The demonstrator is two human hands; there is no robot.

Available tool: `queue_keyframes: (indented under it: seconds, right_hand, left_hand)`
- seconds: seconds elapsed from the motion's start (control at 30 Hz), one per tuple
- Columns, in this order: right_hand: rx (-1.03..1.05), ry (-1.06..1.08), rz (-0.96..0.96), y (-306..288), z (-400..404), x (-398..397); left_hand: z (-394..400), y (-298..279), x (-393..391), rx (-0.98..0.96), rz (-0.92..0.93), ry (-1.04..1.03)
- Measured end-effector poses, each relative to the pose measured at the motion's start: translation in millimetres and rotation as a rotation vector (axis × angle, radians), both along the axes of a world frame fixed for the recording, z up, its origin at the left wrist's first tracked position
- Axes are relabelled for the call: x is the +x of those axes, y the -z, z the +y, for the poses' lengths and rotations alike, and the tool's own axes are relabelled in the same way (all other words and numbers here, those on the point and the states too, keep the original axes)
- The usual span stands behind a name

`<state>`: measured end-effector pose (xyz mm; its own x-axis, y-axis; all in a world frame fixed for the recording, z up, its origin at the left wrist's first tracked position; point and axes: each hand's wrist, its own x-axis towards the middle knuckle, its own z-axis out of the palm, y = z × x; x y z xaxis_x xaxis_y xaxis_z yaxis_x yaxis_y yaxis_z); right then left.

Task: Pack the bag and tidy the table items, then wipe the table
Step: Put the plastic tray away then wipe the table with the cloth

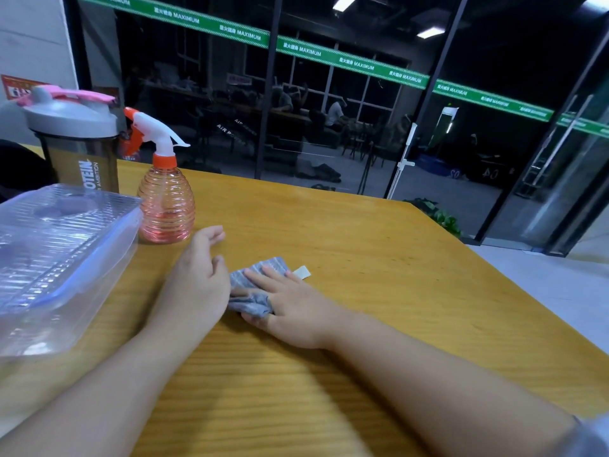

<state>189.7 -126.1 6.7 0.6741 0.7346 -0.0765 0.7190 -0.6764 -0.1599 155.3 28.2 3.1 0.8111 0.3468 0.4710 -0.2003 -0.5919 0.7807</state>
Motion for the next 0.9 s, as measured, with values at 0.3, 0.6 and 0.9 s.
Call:
queue_keyframes:
  seconds: [0.3,0.6,0.9]
  right_hand:
    - [0.214,-0.13,0.172,0,-54,-26]
    - [0.982,0.625,0.176,-55,-77,11]
    - [0.361,0.748,0.053,-12,-56,95]
  left_hand:
    - [1,0,-3,-0.041,-0.066,0.044]
    - [-2,4,2,-0.03,-0.049,0.086]
    - [-8,0,1,0.114,-0.059,0.113]
